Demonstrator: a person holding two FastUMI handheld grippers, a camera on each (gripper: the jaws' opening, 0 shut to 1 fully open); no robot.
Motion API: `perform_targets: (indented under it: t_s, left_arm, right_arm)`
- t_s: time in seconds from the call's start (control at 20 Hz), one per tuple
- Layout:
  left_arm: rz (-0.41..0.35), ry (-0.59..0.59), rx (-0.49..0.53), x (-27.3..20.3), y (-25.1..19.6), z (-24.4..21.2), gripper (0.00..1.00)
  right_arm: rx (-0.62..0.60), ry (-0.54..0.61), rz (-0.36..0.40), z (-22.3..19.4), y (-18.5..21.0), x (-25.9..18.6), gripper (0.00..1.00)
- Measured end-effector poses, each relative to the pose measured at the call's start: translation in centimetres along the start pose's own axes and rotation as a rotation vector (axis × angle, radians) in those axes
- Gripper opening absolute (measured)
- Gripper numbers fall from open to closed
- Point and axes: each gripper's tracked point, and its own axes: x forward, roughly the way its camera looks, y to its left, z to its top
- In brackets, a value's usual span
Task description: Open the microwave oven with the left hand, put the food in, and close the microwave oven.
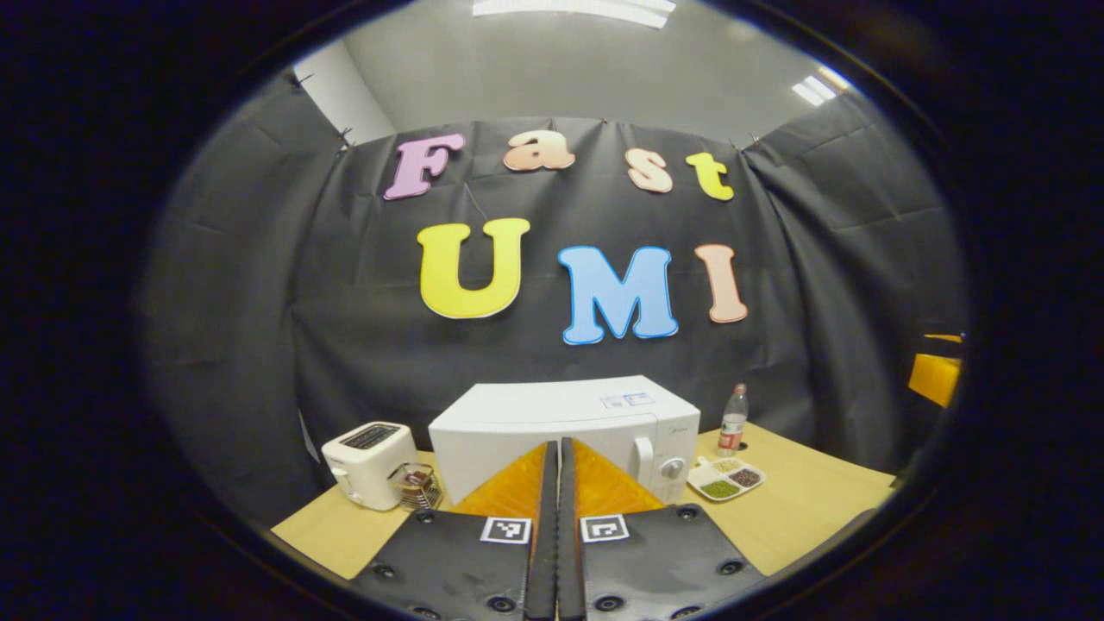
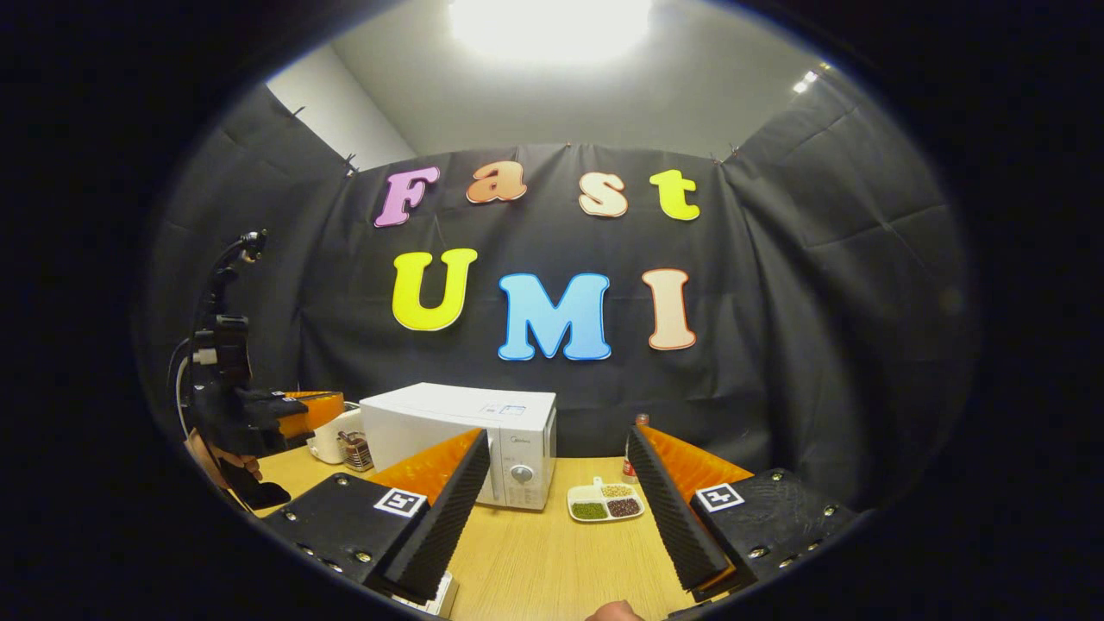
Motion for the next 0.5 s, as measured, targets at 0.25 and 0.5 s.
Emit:
perform_targets:
  t_s: [0.25, 0.5]
  left_arm:
    - [0.021, -0.03, 0.027, -5.8, 0.4, 1.8, 0.06]
    - [0.025, -0.024, 0.017, -9.6, 1.2, 1.9, 0.07]
  right_arm:
    - [0.022, -0.003, 0.011, 0.2, -0.1, -2.6, 0.98]
    - [0.032, -0.01, 0.011, 0.7, 0.7, -3.2, 0.98]
